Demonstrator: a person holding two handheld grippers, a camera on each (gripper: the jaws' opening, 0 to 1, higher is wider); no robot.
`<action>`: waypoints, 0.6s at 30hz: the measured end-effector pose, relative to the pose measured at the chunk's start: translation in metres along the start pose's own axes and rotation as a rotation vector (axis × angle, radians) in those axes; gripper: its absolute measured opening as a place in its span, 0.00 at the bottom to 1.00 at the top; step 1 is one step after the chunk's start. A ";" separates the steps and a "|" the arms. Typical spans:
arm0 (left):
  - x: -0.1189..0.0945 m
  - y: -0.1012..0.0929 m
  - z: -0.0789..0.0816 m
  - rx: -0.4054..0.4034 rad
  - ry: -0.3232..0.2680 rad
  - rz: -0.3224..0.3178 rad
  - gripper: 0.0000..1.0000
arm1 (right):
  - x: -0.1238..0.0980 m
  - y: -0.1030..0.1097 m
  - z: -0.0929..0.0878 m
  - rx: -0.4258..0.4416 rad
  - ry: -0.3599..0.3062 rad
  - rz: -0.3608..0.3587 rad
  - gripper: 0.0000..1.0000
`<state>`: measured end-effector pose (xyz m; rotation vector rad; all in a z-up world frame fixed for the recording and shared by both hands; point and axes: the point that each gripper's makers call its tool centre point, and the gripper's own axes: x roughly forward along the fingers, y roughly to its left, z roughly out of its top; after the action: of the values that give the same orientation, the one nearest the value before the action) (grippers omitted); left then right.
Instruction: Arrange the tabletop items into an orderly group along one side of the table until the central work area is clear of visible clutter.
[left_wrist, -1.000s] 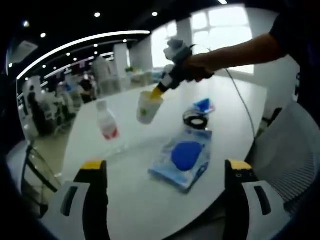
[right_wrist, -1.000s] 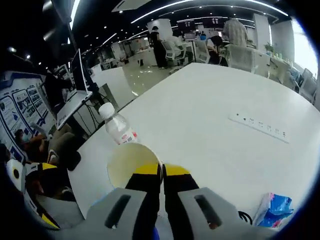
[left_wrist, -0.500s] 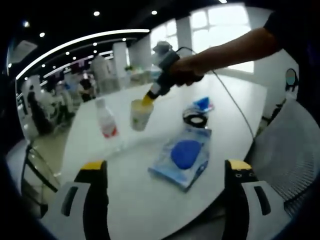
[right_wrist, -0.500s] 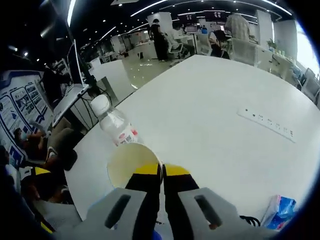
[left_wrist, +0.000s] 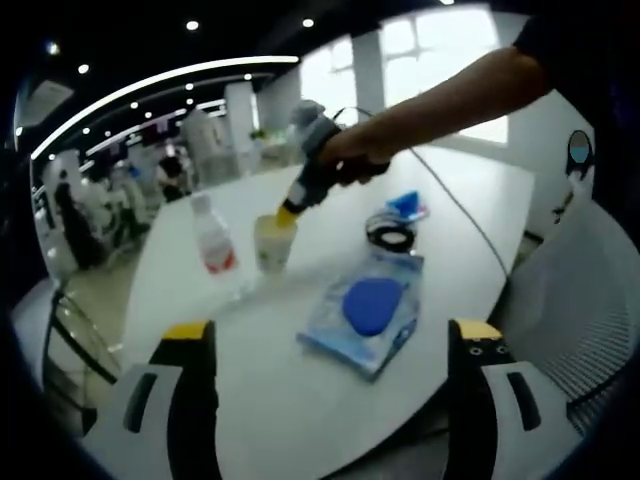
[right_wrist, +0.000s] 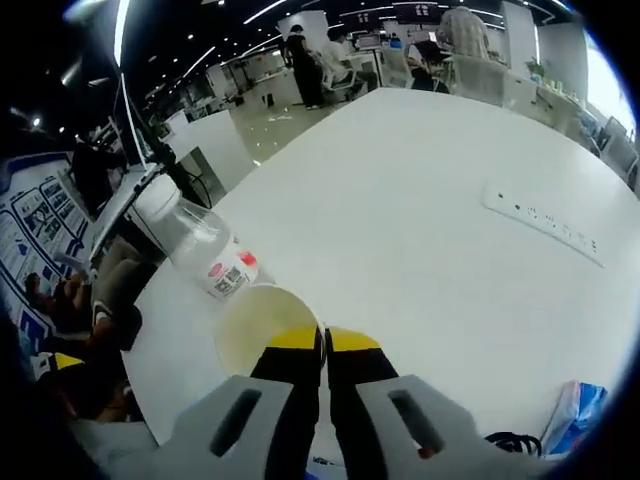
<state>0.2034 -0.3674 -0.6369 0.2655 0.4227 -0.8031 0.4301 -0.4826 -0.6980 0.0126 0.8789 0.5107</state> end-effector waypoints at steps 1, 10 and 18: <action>0.000 0.000 0.000 -0.001 0.000 0.001 0.93 | 0.002 0.000 0.000 0.007 0.002 0.000 0.01; 0.000 0.001 -0.001 -0.005 0.005 0.005 0.92 | 0.012 0.000 -0.003 0.009 0.013 -0.010 0.01; 0.000 0.001 -0.002 -0.007 0.009 0.003 0.92 | 0.015 -0.001 0.004 0.014 -0.018 -0.018 0.03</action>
<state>0.2041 -0.3659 -0.6386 0.2633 0.4334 -0.7975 0.4412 -0.4764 -0.7066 0.0218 0.8638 0.4867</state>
